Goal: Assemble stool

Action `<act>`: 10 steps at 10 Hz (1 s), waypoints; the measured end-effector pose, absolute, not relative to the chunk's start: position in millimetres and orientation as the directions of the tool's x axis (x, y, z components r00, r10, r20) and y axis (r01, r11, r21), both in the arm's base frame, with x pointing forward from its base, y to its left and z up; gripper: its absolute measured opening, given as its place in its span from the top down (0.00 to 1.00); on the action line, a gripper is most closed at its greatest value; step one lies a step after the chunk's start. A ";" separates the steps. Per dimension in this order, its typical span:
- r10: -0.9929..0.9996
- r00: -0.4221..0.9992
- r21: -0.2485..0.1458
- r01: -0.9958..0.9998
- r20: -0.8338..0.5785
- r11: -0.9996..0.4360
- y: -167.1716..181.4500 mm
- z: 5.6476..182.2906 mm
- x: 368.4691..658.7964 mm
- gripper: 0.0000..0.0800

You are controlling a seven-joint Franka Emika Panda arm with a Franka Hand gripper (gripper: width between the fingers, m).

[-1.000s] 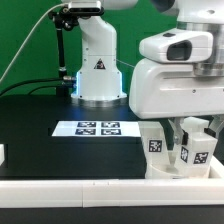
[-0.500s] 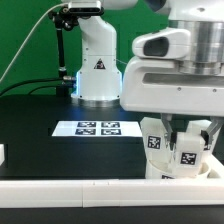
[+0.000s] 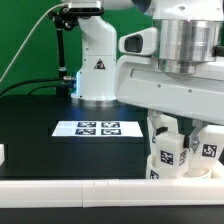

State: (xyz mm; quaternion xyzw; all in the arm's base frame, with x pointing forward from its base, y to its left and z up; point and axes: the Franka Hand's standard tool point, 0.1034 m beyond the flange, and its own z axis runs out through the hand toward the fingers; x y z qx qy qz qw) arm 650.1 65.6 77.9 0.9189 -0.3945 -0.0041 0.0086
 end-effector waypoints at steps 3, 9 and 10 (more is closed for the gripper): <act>-0.799 0.601 0.025 -0.799 0.009 -0.600 62.2 78.5 647.4 0.58; -0.780 0.625 -0.067 -0.779 -0.023 -0.623 59.6 134.4 656.3 0.19; -0.781 0.624 -0.085 -0.780 -0.026 -0.620 52.4 150.1 659.2 0.19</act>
Offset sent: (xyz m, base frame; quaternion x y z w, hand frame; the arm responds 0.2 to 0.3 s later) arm 0.0000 0.0000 0.0000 0.0000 0.0000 0.0000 1.0000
